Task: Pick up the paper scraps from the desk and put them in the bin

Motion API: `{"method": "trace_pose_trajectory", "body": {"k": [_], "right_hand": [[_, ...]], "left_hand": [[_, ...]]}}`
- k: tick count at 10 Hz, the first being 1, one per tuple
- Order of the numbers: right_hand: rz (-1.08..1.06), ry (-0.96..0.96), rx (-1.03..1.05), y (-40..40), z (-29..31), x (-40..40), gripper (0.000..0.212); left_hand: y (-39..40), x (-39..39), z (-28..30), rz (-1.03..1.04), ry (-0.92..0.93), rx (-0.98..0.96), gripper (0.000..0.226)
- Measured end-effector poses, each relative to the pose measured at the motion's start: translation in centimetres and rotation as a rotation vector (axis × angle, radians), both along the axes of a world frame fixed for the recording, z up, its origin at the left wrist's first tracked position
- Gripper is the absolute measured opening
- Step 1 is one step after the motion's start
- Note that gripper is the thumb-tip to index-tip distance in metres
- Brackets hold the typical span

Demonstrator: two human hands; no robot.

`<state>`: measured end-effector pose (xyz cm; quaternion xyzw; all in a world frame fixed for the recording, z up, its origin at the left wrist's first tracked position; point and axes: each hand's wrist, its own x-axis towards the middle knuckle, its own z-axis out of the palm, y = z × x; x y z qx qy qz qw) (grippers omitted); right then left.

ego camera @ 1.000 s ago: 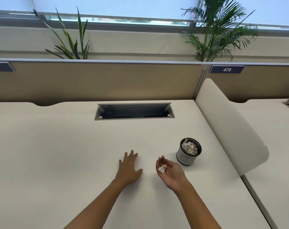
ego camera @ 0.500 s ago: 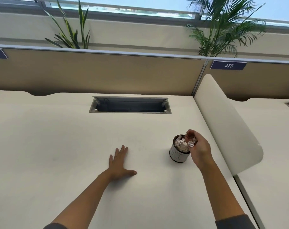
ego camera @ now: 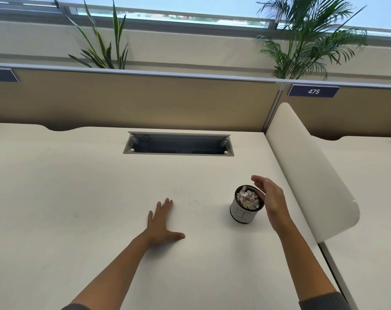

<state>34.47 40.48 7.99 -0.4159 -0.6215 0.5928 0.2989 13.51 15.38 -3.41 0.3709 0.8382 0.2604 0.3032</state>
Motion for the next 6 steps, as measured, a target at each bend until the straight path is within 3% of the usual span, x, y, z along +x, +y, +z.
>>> {"method": "trace_pose_trajectory", "body": {"k": [1,3,4,5,6], "right_hand": [[0.017,-0.244,0.282,-0.3,-0.7,0.9,0.022],[0.115,-0.431,0.425,-1.3,-2.2,0.5,0.018],[0.109,-0.493,0.492,-1.6,-1.9,0.1,0.019],[-0.06,-0.441,0.679,-2.9,-1.1,-1.1,0.018],[-0.137,-0.378,0.71,-4.4,-0.8,-2.3,0.019]], "left_hand": [[-0.3,0.1,0.1,-0.001,-0.002,0.014,0.12],[-0.6,-1.2,1.0,-0.033,-0.133,-0.014,0.108],[-1.0,-2.0,2.0,-0.004,-0.242,-0.054,0.102],[-0.9,-2.6,3.4,0.047,-0.309,-0.01,0.092],[-1.1,-3.4,3.8,0.094,-0.342,0.047,0.08]]}}
